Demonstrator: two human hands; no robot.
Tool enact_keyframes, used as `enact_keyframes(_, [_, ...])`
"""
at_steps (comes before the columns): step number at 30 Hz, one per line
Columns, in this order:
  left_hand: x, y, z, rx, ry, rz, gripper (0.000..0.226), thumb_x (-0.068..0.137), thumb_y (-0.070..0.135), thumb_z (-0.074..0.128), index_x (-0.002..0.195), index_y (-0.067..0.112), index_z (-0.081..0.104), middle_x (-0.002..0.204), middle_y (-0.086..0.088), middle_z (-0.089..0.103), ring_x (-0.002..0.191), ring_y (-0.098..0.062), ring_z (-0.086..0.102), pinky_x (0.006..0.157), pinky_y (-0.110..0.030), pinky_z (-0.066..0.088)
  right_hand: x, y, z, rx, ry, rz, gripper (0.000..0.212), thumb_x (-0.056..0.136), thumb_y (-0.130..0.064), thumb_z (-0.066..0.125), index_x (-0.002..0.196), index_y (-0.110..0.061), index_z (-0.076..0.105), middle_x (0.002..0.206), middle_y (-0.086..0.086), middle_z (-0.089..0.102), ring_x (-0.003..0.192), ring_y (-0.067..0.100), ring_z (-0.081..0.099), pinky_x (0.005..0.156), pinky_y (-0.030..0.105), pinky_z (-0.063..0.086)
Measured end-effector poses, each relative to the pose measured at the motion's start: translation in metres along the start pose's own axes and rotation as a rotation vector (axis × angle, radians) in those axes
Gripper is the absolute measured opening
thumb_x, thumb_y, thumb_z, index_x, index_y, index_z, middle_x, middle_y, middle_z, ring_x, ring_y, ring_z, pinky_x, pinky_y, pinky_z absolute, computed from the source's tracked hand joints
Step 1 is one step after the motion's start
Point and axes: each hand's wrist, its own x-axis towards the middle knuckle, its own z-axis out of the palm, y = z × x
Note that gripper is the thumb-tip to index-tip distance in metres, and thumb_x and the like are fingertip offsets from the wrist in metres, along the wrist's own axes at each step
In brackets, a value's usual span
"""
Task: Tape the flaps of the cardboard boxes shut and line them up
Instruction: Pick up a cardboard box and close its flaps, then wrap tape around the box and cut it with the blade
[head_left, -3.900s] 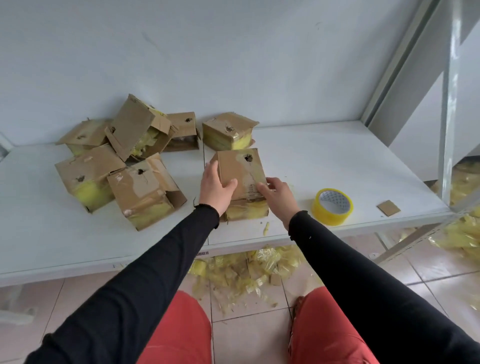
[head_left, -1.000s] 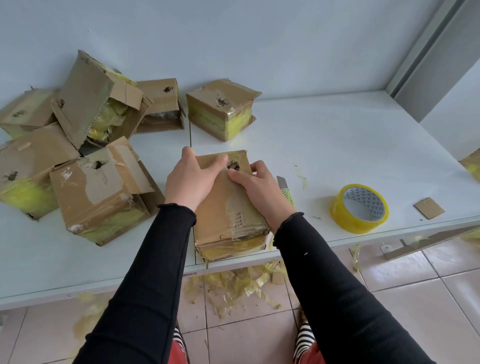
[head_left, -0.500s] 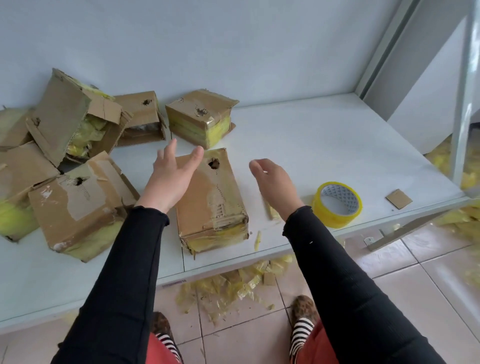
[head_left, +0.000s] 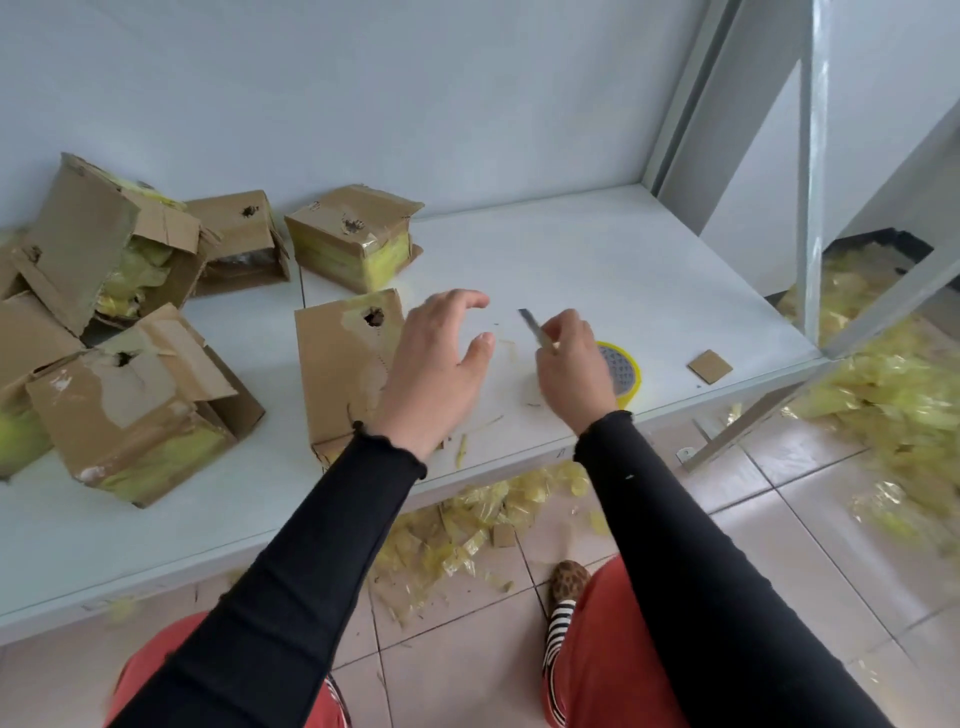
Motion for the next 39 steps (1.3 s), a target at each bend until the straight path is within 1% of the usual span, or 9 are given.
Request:
enact_keyframes(4, [0.025,0.005,0.048,0.059,-0.277,-0.088,0.041,0.101,0.020,0.059,0.142,0.013,0.051,0.140,-0.006,0.054,0.130,-0.022,0.050,0.108,-0.033,0.038,-0.008,0.038,-0.046,-0.066,0.023,0.088,0.019,0.093,-0.022,0.060,0.111,-0.017,0.057,0.098,-0.003,0.061,0.090,0.025,0.058,0.074,0.034,0.040])
enact_keyframes(10, [0.040,-0.002,0.111,-0.038,-0.498,-0.300,0.056,0.098,0.025,0.068,0.149,0.012,0.050,0.147,-0.008,0.055,0.133,-0.026,0.053,0.109,-0.035,0.043,-0.015,0.079,-0.062,-0.328,-0.217,-0.046,0.043,0.083,-0.040,0.082,0.120,-0.021,0.072,0.127,-0.004,0.058,0.106,0.022,0.062,0.087,0.033,0.046])
enact_keyframes(14, [0.037,-0.006,0.118,-0.160,-0.350,-0.310,0.039,0.096,0.019,0.071,0.133,0.008,0.064,0.134,-0.005,0.066,0.122,-0.022,0.061,0.106,-0.036,0.047,-0.013,0.084,-0.054,-0.326,-0.199,-0.061,0.017,0.087,-0.031,0.078,0.080,-0.021,0.065,0.097,-0.005,0.059,0.089,0.025,0.061,0.067,0.034,0.037])
enact_keyframes(18, [0.034,0.005,0.089,-0.318,-0.081,-0.195,0.012,0.094,0.019,0.074,0.105,0.014,0.072,0.114,0.004,0.073,0.111,-0.013,0.066,0.100,-0.038,0.052,-0.017,0.059,-0.063,0.147,-0.159,-0.010,0.025,0.084,-0.035,0.082,0.072,-0.053,0.071,0.082,-0.026,0.062,0.073,-0.002,0.058,0.061,0.017,0.036])
enact_keyframes(24, [0.037,0.029,0.017,-0.125,0.143,0.098,0.012,0.098,0.020,0.065,0.090,0.013,0.069,0.095,0.005,0.075,0.093,-0.013,0.069,0.083,-0.041,0.058,-0.029,0.002,-0.067,0.441,-0.171,-0.116,0.020,0.086,-0.034,0.082,0.072,-0.046,0.072,0.069,-0.023,0.061,0.058,-0.007,0.053,0.054,0.006,0.035])
enact_keyframes(28, [0.037,0.025,-0.024,0.050,0.217,0.199,0.017,0.103,0.024,0.058,0.093,0.012,0.063,0.086,0.003,0.069,0.080,-0.019,0.064,0.071,-0.040,0.051,-0.037,-0.027,-0.056,0.161,-0.129,-0.246,0.027,0.092,-0.049,0.070,0.077,-0.028,0.069,0.090,-0.011,0.055,0.071,0.005,0.053,0.058,0.018,0.034])
enact_keyframes(33, [0.038,0.008,-0.063,0.134,0.198,0.141,0.014,0.105,0.021,0.053,0.091,0.020,0.053,0.083,0.003,0.068,0.070,-0.019,0.059,0.063,-0.037,0.042,-0.045,-0.051,-0.052,-0.004,-0.175,-0.461,0.042,0.104,-0.047,0.049,0.077,-0.017,0.061,0.114,-0.016,0.058,0.089,0.009,0.047,0.068,0.032,0.034])
enact_keyframes(36, [0.037,0.004,-0.077,0.148,0.197,0.088,0.016,0.104,0.022,0.053,0.088,0.024,0.052,0.081,0.006,0.071,0.062,-0.007,0.055,0.060,-0.035,0.041,-0.048,-0.069,-0.049,-0.005,-0.204,-0.540,0.048,0.106,-0.045,0.039,0.080,-0.011,0.059,0.096,-0.004,0.062,0.096,0.016,0.043,0.078,0.034,0.037])
enact_keyframes(39, [0.033,0.005,-0.084,0.177,0.262,0.165,0.016,0.105,0.021,0.053,0.089,0.020,0.056,0.082,0.010,0.074,0.071,-0.011,0.067,0.064,-0.035,0.051,-0.052,-0.084,-0.051,0.190,-0.326,-0.407,0.049,0.110,-0.044,0.038,0.073,-0.020,0.059,0.066,-0.005,0.062,0.061,0.011,0.045,0.062,0.024,0.038])
